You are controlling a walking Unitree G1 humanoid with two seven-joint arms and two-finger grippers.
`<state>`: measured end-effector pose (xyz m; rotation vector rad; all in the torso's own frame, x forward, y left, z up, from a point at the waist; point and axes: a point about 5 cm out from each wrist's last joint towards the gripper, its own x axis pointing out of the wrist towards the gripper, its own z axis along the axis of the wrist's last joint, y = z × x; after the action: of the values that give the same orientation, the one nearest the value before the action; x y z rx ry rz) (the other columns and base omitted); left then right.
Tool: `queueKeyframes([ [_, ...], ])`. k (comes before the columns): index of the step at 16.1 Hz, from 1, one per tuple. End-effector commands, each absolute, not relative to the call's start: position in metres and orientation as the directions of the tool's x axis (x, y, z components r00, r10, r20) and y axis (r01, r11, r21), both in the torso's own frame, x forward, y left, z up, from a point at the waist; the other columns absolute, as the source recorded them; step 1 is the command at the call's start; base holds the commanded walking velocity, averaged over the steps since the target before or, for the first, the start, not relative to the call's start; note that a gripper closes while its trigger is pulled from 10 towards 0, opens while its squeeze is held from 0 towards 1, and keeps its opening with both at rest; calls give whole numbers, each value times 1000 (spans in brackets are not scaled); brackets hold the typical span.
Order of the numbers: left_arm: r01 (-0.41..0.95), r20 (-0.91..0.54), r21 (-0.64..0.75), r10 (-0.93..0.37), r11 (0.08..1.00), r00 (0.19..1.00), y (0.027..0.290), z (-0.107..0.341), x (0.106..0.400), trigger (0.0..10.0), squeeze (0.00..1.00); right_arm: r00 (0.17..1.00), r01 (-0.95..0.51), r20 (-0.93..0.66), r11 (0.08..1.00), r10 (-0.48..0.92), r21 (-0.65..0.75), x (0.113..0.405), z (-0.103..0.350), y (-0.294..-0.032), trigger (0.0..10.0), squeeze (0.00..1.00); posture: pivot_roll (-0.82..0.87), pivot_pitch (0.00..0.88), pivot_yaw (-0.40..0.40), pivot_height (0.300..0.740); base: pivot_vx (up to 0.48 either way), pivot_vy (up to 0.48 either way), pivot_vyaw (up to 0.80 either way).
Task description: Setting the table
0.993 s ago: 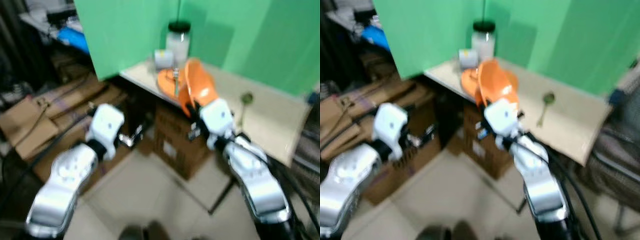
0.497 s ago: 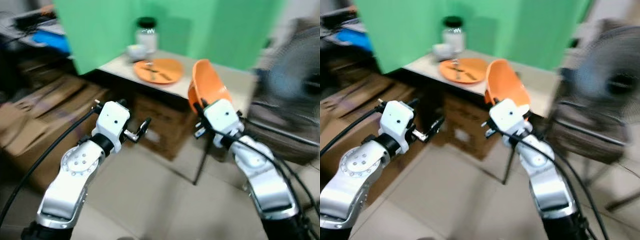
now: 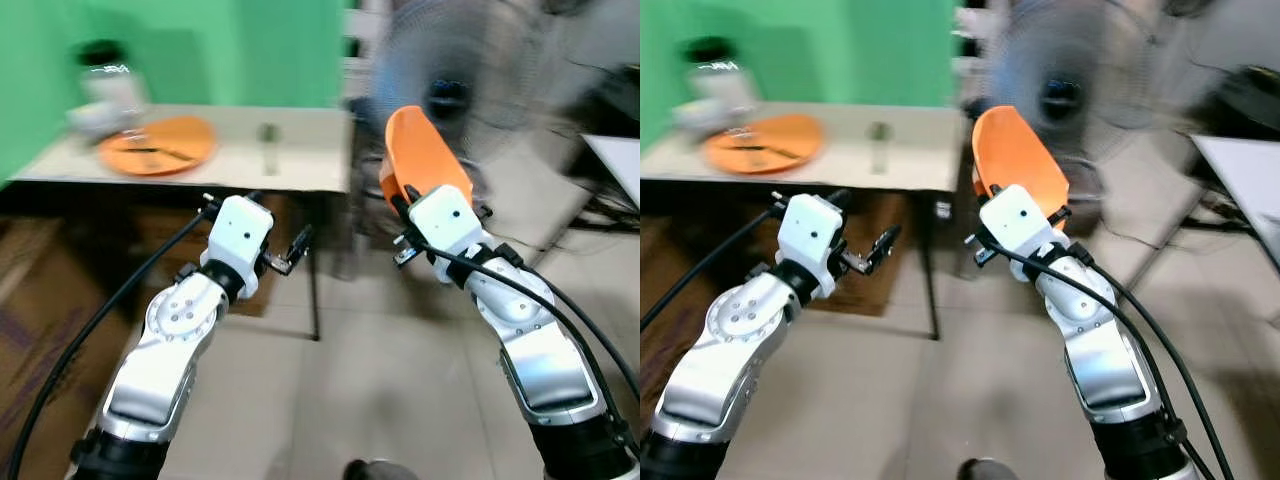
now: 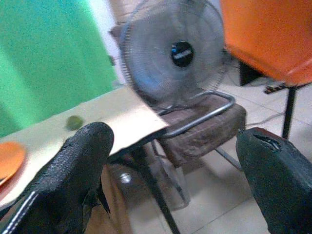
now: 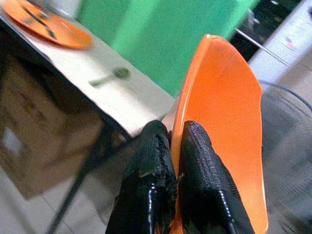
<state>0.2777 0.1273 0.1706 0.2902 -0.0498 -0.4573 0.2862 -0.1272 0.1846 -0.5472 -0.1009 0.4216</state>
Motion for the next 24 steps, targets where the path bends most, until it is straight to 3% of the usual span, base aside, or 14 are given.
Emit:
queueKeyframes([
  [1,415,-16,315,-432,854,902,131,171,280,10000,0,912,-326,35,774,409,-542,285,195,-127,10000,0,44,0,17,740,0,0,-800],
  [24,321,20,256,-337,912,941,146,175,284,10000,0,944,-289,-41,756,328,-587,286,183,-141,10000,0,56,0,-8,740,0,0,-800],
])
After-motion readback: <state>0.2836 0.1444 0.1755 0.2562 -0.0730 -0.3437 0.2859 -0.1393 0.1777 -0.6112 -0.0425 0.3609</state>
